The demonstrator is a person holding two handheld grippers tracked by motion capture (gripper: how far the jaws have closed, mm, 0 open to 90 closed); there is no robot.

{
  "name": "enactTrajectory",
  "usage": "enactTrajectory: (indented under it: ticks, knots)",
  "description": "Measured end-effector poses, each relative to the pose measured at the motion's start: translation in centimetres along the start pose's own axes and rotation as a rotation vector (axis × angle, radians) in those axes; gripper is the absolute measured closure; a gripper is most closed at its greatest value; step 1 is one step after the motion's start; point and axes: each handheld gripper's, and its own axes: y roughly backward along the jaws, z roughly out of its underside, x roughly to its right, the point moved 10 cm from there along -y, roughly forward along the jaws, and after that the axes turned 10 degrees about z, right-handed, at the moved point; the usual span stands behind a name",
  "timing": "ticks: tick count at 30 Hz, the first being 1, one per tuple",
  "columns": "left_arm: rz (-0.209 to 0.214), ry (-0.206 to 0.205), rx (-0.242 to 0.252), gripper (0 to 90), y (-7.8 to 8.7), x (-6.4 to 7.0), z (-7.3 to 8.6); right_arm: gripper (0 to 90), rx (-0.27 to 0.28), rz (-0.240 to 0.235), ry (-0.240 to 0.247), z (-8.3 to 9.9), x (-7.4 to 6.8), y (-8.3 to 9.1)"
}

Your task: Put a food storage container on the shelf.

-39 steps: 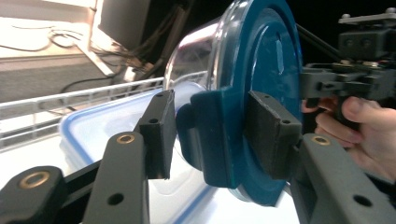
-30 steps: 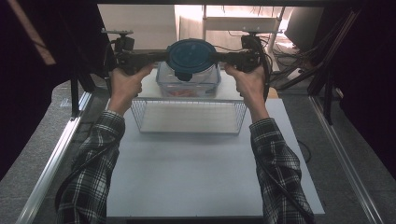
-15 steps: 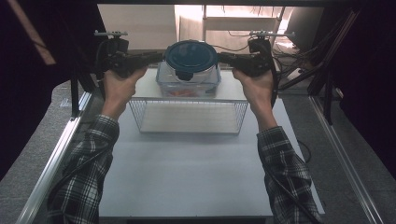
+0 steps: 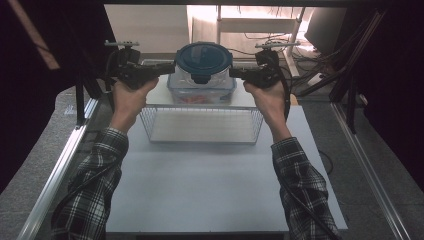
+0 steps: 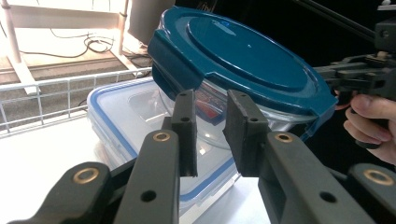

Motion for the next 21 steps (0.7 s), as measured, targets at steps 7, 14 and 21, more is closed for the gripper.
enactTrajectory:
  ticks: [7,14,21]
  knots:
    - [-0.005,-0.008,-0.006,71.5,0.2,0.1,0.4,88.8,-0.003,0.018,-0.001,0.2,0.3,-1.2]
    - [0.036,-0.031,0.015,51.6,0.6,1.2,1.8,70.7,0.021,-0.006,0.027,0.8,-0.3,0.1]
    - [0.033,-0.086,-0.026,30.2,0.0,2.8,4.7,43.8,0.025,-0.025,0.075,3.0,-1.3,1.0]
